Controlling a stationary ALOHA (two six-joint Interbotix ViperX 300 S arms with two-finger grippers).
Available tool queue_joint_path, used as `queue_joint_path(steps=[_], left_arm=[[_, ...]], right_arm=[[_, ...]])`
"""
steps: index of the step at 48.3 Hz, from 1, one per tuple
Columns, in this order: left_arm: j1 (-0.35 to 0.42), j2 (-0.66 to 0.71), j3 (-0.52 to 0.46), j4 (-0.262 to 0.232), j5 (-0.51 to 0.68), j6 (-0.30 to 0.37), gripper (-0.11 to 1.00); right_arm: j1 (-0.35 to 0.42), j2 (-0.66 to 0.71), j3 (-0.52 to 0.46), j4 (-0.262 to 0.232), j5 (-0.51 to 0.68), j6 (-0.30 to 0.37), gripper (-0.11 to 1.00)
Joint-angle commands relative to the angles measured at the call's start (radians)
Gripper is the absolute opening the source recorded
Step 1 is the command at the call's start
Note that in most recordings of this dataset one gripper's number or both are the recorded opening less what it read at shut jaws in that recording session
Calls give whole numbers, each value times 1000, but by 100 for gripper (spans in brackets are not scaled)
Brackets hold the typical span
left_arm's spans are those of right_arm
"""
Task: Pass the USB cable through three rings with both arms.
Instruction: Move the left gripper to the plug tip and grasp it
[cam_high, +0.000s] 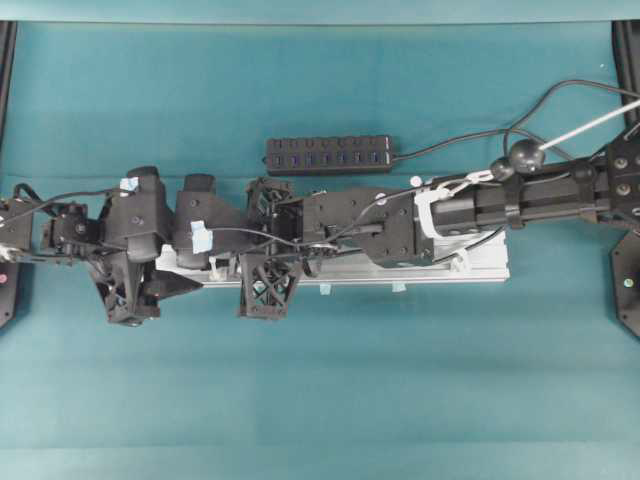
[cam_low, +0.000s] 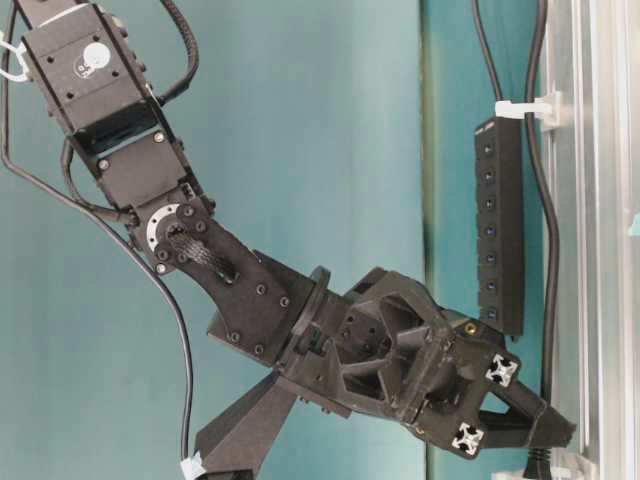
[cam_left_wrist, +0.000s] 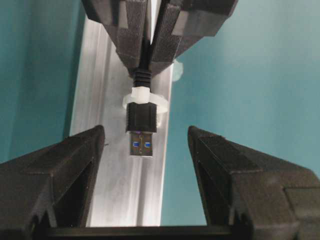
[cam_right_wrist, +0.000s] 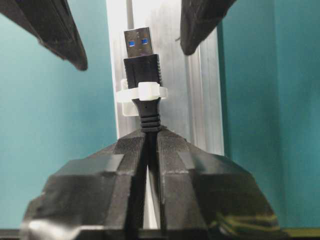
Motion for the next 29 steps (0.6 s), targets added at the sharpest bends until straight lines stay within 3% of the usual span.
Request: queue_joint_path(steps=[1,12,29], left_arm=[[-2,5,-15,2,-8,2,69],[-2,11,-20,2,-28,2,64],[-2,11,-12,2,-29,17,26]], right_arm=[[0,-9,-18,3,-14,-8,-8],[5,-9,-18,3,-38,-8,-8],[5,-9,-18,3,-34,-8,-8]])
